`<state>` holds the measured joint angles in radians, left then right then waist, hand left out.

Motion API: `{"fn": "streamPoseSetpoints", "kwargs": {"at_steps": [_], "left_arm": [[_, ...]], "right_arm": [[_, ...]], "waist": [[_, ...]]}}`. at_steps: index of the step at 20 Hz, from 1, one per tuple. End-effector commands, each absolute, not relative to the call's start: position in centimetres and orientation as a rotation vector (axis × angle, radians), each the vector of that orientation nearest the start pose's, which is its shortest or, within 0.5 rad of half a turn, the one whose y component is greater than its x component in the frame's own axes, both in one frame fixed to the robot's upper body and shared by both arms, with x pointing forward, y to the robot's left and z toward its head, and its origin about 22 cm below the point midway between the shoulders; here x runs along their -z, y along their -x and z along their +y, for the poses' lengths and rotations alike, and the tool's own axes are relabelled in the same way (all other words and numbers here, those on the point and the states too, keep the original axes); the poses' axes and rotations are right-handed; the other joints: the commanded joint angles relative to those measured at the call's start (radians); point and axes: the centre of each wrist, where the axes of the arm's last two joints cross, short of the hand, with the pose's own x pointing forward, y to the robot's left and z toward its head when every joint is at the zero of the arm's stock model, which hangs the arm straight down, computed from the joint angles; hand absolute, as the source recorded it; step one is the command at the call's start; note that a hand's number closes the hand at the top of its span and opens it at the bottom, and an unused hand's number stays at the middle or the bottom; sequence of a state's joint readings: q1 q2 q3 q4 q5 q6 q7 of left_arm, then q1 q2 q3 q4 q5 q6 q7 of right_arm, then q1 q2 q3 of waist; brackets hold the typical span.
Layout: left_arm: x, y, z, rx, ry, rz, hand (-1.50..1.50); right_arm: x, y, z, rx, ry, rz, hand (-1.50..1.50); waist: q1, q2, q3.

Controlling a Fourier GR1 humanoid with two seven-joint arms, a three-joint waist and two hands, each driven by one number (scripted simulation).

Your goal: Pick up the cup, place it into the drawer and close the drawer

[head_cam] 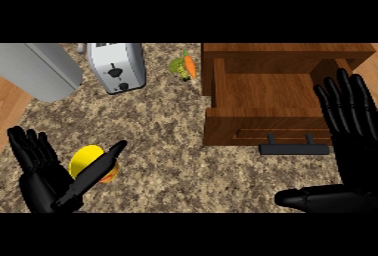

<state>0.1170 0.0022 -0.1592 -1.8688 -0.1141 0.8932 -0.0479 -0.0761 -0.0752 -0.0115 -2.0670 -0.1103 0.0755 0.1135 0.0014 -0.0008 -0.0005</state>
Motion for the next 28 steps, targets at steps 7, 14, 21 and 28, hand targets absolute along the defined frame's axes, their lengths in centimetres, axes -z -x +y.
{"fn": "streamPoseSetpoints", "kwargs": {"at_steps": [7,14,21,28], "left_arm": [[0.4,-18.5,20.8,-0.641,-0.718,-1.666,-1.5],[4.5,-17.6,21.9,-0.662,-0.698,-1.635,-1.5],[6.6,-16.6,24.4,-0.687,-0.685,-1.63,-1.5],[10.0,-18.2,25.5,-0.727,-0.716,-1.641,-1.5]], "right_arm": [[-13.1,-21.0,-23.7,-0.134,-0.141,-2.0,-1.5],[-12.3,-21.7,-25.1,-0.121,-0.146,-2.0,-1.5],[-14.6,-25.4,-23.8,-0.13,-0.128,-2.022,-1.5],[-14.3,-22.4,-23.4,-0.12,-0.161,-2.016,-1.5]], "waist": [[-0.001,0.0,0.0],[0.0,0.0,0.0],[0.006,0.001,0.0],[-0.001,0.0,0.0]]}}
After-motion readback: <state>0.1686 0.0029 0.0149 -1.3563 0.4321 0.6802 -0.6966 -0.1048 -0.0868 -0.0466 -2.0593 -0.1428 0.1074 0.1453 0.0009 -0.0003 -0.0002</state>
